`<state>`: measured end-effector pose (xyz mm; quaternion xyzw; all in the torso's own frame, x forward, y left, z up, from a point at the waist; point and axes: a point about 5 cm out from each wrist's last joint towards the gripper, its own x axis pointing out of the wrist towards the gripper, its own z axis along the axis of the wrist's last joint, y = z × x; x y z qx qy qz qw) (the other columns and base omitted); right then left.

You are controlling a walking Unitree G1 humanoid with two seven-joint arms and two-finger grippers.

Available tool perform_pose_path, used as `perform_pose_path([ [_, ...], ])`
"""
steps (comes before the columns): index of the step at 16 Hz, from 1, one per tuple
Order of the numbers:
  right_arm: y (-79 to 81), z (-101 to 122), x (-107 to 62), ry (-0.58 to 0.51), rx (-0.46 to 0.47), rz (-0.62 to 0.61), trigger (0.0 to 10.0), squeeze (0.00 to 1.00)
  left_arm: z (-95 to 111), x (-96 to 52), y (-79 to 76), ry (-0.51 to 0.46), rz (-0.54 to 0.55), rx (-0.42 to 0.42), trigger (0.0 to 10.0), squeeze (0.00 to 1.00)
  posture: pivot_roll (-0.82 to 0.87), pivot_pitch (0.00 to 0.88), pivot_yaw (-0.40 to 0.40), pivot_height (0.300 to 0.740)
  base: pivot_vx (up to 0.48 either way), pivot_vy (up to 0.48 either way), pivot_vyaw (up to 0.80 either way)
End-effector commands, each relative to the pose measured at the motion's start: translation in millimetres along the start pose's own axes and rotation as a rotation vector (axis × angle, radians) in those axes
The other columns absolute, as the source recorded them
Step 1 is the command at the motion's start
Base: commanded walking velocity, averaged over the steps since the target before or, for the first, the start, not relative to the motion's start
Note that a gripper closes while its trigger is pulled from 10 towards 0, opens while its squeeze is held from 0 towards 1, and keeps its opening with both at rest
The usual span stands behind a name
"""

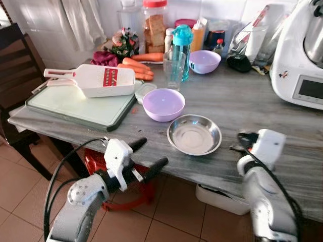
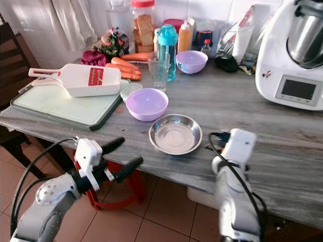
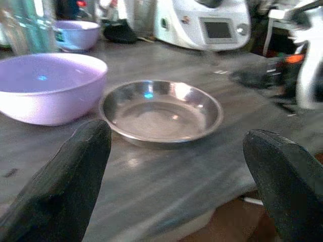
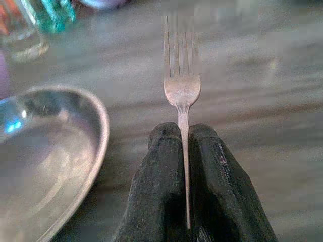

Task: Setting the table

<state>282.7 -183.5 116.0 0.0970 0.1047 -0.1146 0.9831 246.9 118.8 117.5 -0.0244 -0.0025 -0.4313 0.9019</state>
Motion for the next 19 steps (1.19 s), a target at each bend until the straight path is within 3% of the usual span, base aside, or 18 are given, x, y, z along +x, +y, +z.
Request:
perform_pose_path([
  [1,1.6,1.5,3.5,0.006,0.015,0.0,10.0,0.0,2.6,-0.3,-4.8,-0.001,-0.038,-0.005,10.0,0.0,-0.06,0.053,0.025,0.74,0.0,0.0,0.0],
  [12,1.4,-13.1,11.5,0.094,0.088,-0.051,10.0,0.0,-0.1,0.8,-8.3,0.008,-0.08,-0.01,10.0,0.0,-0.05,0.056,0.026,0.74,0.0,0.0,0.0],
  [19,5.2,-21.6,14.8,0.129,0.087,-0.053,10.0,0.0,0.0,2.1,-11.0,0.006,-0.087,-0.004,10.0,0.0,-0.05,0.055,0.027,0.74,0.0,0.0,0.0],
])
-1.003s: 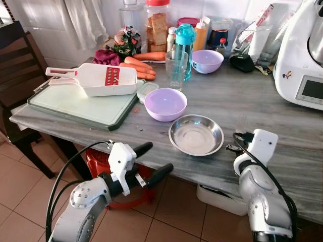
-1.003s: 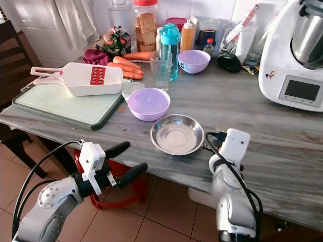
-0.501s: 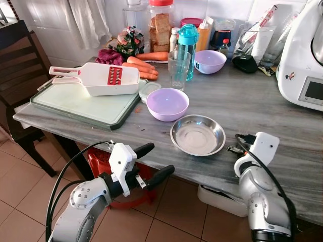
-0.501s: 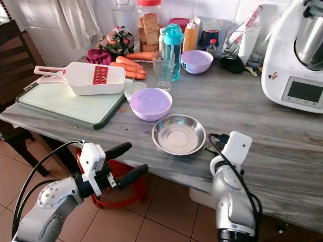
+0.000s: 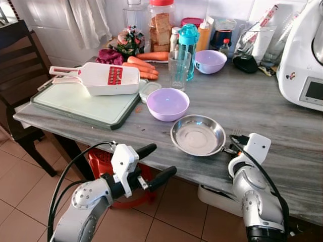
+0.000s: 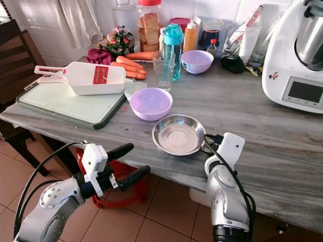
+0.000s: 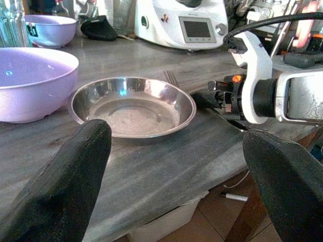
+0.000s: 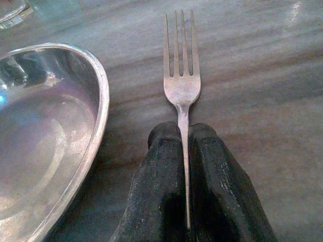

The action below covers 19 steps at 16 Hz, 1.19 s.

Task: Setting the table

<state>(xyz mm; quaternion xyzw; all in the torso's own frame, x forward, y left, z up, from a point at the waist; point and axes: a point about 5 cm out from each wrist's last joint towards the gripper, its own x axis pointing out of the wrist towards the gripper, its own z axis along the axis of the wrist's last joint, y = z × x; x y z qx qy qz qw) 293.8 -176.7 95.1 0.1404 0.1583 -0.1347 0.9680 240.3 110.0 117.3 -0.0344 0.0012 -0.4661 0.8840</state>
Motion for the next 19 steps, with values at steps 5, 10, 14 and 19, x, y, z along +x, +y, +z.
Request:
perform_pose_path([
  [5,-5.9,-6.6,1.2,0.033,0.0,-0.036,10.0,0.02,1.4,-0.2,-1.9,0.007,-0.01,0.017,10.0,0.0,-0.05,0.057,0.027,0.74,0.0,0.0,0.0],
  [10,-8.1,-9.0,1.1,0.039,0.009,-0.04,10.0,1.0,2.1,1.0,-1.5,0.009,-0.007,0.022,10.0,0.0,-0.05,0.056,0.028,0.74,0.0,0.0,0.0],
  [14,-10.3,-9.1,0.9,0.039,0.008,-0.046,10.0,1.0,2.4,1.5,-1.9,0.01,-0.006,0.024,10.0,0.0,-0.05,0.055,0.028,0.74,0.0,0.0,0.0],
  [19,-8.2,15.7,-2.8,-0.099,0.025,-0.006,10.0,1.0,2.1,1.9,-1.1,0.008,-0.006,0.028,10.0,0.0,-0.05,0.048,0.03,0.74,0.0,0.0,0.0],
])
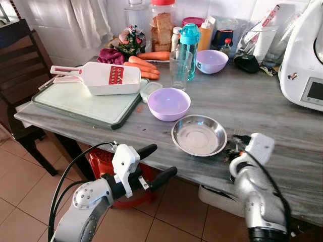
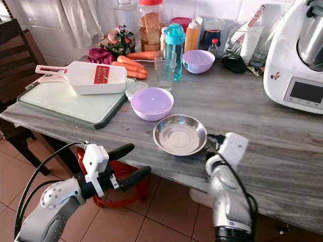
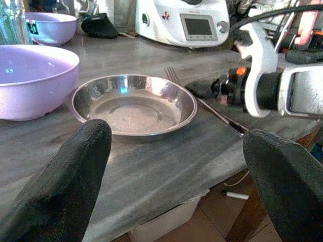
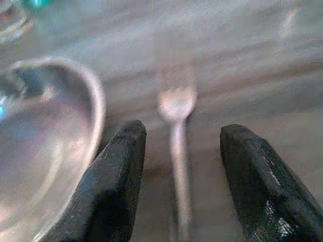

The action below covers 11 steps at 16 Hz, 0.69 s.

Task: Setting the table

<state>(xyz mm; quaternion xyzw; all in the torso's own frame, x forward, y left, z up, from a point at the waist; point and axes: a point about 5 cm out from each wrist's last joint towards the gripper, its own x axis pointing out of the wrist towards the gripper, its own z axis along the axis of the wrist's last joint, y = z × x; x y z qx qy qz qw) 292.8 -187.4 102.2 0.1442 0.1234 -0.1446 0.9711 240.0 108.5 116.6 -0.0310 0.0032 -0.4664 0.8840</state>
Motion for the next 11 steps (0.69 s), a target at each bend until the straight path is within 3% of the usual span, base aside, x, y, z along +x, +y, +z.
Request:
perform_pose_path([
  [1,2.7,10.1,-1.9,-0.053,0.028,0.025,10.0,1.0,2.6,0.9,0.1,0.001,-0.006,0.023,10.0,0.0,-0.05,0.048,0.03,0.74,0.0,0.0,0.0],
  [6,-1.9,23.3,-7.1,-0.146,0.032,0.021,10.0,1.0,1.4,1.5,0.1,-0.004,-0.001,0.018,10.0,0.0,-0.05,0.04,0.031,0.74,0.0,0.0,0.0],
  [8,0.2,33.7,-11.8,-0.221,-0.027,0.054,10.0,1.0,2.1,1.7,0.4,-0.007,0.006,0.018,10.0,0.0,-0.04,0.038,0.031,0.74,0.0,0.0,0.0],
  [11,6.7,35.0,-18.2,-0.245,-0.084,0.139,10.0,1.0,3.0,1.9,0.2,-0.007,0.004,0.025,10.0,0.0,-0.03,0.024,0.029,0.74,0.0,0.0,0.0],
])
